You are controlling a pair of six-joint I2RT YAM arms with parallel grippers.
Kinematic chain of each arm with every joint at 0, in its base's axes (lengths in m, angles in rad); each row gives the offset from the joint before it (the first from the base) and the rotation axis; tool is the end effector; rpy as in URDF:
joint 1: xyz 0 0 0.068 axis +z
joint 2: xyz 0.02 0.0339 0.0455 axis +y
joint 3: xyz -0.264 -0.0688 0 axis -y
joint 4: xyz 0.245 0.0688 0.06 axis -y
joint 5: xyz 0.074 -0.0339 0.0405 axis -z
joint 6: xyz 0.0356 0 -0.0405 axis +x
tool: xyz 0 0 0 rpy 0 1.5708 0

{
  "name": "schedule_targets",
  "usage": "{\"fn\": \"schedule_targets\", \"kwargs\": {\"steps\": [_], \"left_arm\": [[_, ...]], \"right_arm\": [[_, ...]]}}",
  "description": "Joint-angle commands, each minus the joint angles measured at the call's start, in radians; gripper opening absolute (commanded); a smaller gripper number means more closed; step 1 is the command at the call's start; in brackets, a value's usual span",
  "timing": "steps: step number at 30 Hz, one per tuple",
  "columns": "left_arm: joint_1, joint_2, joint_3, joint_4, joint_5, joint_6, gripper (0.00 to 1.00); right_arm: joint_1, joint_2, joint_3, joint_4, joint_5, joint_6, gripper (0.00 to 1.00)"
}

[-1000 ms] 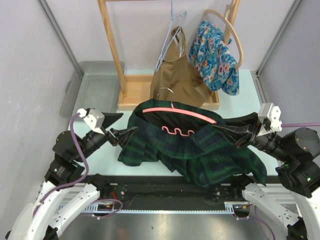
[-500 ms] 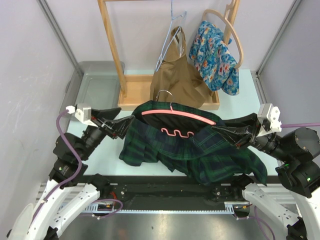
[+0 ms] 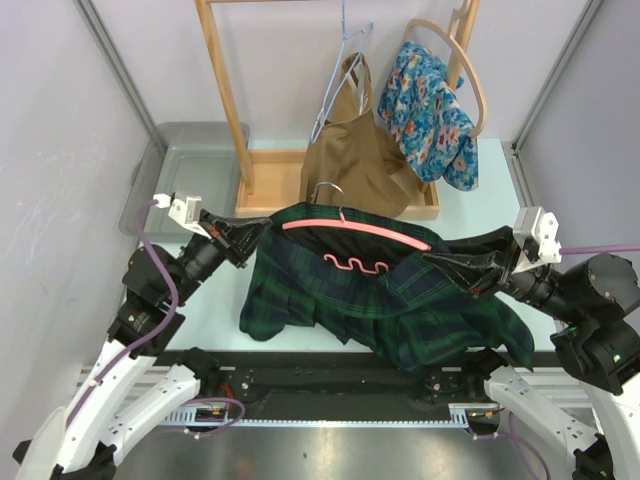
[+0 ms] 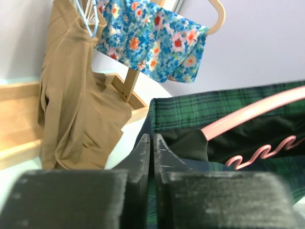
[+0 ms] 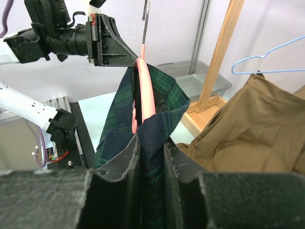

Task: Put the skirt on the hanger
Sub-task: Place skirt on hanger

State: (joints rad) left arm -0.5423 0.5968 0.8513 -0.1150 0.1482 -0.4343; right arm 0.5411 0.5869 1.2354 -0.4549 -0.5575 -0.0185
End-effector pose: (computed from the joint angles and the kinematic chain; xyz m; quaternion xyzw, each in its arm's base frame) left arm 0.1102 -0.0725 0.3968 0.0911 0.6503 -0.3960 0.6419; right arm 0.0430 0.0478 0.4755 -0.3729 0.5285 0.3607 0.6720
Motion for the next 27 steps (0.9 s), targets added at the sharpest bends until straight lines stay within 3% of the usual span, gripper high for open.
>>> {"fn": "schedule_targets", "kwargs": {"steps": [1,14,20,27], "left_arm": [[0.002,0.018,0.046,0.014,0.048,-0.006,0.00],[0.002,-0.032,0.213,-0.052,-0.049,0.118,0.00],[0.001,0.020,0.318,-0.072,0.040,0.138,0.00],[0.002,0.150,0.431,-0.165,0.221,0.166,0.00]], "right_arm": [[0.003,-0.004,0.053,0.108,-0.007,0.005,0.00],[0.005,0.062,0.053,0.016,-0.047,-0.047,0.00],[0.003,0.100,0.053,0.080,-0.047,-0.070,0.00],[0.003,0.160,0.055,0.213,-0.156,-0.020,0.00]]}}
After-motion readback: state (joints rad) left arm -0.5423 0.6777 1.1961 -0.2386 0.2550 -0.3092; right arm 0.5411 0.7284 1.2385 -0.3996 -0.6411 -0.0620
